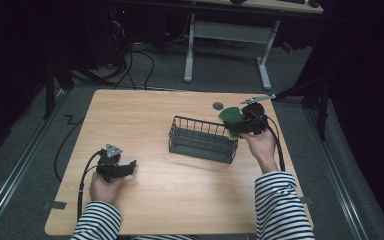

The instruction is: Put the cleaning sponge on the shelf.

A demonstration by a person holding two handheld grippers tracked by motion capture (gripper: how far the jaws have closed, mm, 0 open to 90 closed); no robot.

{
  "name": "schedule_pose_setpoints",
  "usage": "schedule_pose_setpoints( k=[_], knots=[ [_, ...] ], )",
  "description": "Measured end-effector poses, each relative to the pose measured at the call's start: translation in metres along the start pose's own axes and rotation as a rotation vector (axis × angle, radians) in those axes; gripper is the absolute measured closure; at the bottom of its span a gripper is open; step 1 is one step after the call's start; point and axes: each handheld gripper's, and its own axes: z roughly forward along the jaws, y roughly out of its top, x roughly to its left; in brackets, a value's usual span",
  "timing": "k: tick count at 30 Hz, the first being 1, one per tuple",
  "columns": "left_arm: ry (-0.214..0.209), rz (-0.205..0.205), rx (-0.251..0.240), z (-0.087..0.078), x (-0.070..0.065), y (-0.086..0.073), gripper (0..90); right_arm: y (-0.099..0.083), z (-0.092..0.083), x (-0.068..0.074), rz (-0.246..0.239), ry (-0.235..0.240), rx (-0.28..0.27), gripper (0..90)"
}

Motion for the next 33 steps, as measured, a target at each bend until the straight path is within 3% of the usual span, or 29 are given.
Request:
schedule_pose_setpoints(
  k=[8, 21, 33],
  knots=[
    [0.000, -0.001, 0.000, 0.000, 0.000, 0.000, 25.9, 0.010, 0.020, 0.014, -0.041, -0.022, 0.037, 30.5],
    [-0.005, -0.003, -0.002, 0.000, 0.001, 0.000, 25.8, 0.018, 0.047, 0.029, -0.055, -0.052, 0.094, 30.4],
    [-0.001, 0.000, 0.000, 0.000, 0.000, 0.000, 25.9, 0.011, 0.061, 0.032, -0.059, -0.075, 0.138, 29.7]
  ],
)
